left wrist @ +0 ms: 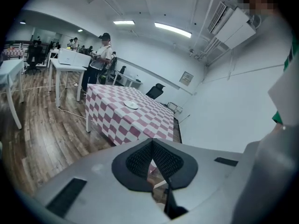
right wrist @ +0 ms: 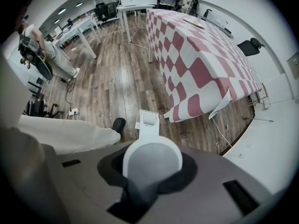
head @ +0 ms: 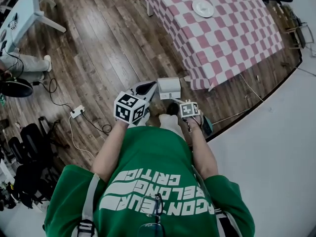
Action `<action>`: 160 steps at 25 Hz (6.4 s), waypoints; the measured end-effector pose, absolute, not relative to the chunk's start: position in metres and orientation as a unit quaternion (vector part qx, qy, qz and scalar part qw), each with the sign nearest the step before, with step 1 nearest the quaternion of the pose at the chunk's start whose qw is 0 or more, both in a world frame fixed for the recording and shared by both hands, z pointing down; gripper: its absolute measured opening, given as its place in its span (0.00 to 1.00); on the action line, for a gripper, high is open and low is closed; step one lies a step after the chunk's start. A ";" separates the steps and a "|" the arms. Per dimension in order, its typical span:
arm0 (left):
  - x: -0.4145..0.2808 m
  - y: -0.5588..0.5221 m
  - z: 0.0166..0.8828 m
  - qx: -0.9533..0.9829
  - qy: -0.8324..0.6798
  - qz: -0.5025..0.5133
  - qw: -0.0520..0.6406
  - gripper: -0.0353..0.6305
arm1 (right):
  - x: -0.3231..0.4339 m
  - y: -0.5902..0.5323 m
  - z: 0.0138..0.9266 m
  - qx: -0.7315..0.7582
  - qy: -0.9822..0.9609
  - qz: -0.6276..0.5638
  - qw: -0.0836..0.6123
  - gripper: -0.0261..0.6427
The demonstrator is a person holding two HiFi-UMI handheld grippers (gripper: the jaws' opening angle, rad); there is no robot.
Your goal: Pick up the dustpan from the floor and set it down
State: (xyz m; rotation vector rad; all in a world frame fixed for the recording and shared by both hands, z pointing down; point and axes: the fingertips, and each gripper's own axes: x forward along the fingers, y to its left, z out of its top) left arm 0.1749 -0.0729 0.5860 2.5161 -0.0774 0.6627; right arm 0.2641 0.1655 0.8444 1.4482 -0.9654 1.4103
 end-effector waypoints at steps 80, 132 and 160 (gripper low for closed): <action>0.094 -0.007 0.561 0.905 -0.281 0.140 0.286 0.05 | 0.317 0.053 0.596 0.600 -0.659 0.265 0.369 0.20; -0.023 -0.185 0.626 0.893 -0.261 0.177 0.320 0.05 | 0.204 -0.139 0.758 0.515 -0.581 0.391 0.494 0.20; -0.027 -0.217 0.635 0.855 -0.340 0.177 0.350 0.05 | 0.201 -0.200 0.846 0.458 -0.563 0.419 0.545 0.20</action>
